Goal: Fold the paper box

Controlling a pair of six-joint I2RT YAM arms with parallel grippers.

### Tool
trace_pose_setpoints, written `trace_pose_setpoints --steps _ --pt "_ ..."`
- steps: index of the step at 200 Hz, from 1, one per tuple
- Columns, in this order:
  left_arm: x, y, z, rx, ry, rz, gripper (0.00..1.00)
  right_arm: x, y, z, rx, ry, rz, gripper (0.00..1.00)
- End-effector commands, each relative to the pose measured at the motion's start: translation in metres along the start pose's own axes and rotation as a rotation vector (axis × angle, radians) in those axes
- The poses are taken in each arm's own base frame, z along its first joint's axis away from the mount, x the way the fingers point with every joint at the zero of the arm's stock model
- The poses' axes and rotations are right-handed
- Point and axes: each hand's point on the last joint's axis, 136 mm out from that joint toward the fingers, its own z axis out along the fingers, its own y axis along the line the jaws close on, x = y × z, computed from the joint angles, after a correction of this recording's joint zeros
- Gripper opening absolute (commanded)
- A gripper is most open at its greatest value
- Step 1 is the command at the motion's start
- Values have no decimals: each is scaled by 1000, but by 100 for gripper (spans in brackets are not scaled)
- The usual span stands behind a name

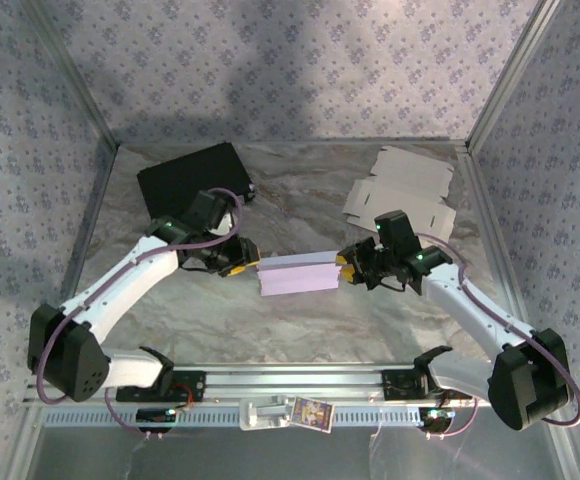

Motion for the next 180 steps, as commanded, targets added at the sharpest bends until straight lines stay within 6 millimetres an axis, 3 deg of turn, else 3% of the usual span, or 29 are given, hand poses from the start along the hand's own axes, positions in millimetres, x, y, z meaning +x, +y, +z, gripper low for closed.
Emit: trace_pose_setpoints --steps 1,49,128,152,180 --pt "1 -7 5 57 18 -31 39 -7 -48 5 178 -24 73 30" --pt "3 2 21 49 26 -38 34 -7 -51 5 187 -23 79 30" --pt "36 59 44 -108 106 -57 28 -7 -71 1 278 -20 101 28" --pt "37 55 42 -105 92 -35 27 -9 -56 -7 264 -36 36 28" --pt "33 44 33 -88 54 0 26 -12 -13 -33 178 -101 -97 38"
